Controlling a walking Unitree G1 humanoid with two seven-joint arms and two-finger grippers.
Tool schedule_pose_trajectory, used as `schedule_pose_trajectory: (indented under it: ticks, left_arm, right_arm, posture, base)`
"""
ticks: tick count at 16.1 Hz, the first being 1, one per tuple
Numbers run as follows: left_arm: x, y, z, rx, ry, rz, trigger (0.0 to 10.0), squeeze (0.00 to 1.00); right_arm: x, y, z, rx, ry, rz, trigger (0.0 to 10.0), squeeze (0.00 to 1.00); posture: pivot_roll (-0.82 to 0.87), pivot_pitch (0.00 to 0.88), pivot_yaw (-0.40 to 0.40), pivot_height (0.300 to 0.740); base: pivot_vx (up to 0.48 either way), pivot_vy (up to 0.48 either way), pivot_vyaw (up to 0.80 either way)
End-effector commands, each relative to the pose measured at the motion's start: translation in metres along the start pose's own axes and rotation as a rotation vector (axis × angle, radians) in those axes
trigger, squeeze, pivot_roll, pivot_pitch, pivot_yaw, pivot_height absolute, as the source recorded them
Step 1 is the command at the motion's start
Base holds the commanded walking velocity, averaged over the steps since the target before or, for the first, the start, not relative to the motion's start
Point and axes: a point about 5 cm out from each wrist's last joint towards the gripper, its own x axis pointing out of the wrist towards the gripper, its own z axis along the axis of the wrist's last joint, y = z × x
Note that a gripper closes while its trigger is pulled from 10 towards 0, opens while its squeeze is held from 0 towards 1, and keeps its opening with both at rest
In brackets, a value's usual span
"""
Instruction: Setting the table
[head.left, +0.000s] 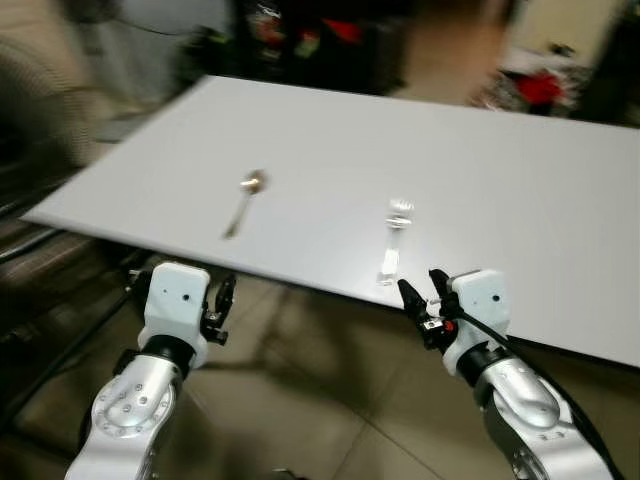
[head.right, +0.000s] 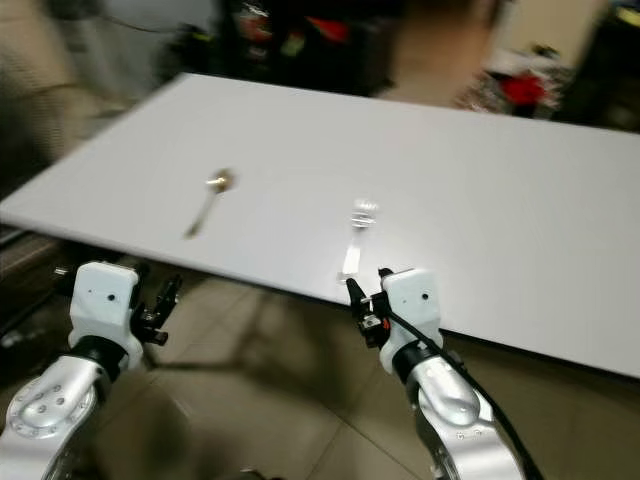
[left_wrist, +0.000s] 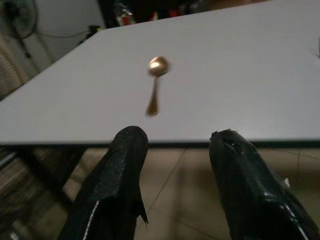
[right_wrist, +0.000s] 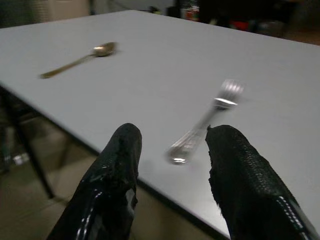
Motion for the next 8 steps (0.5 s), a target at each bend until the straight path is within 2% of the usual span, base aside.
schedule_pose_trajectory:
  ticks: [1, 7, 8]
  left_arm:
    - [-0.0007, 0.0028, 0.0022, 0.03, -0.006, 0.026, 10.0, 0.0]
    - [0.004, 0.0047, 0.0079, 0.031, -0.017, 0.057, 10.0, 0.0]
    - [0.0056, 0.0047, 0.0105, 0.032, -0.028, 0.058, 10.0, 0.0]
  right_arm:
    - [0.0019, 0.003, 0.007, 0.011, -0.044, 0.032, 10.0, 0.0]
    - [0.0087, 0.0015, 0.0121, 0.021, -0.076, 0.053, 10.0, 0.0]
    - [0.0103, -0.0008, 0.0122, 0.056, -0.076, 0.035, 10.0, 0.0]
  posture:
    - [-0.05, 0.0, 0.04, 0.74]
    - [-0.04, 0.0, 0.028, 0.74]
    - [-0.04, 0.0, 0.03, 0.74]
  base:
    - [0.0, 0.33, 0.8]
    - [0.0, 0.321, 0.8]
    - [0.0, 0.307, 0.8]
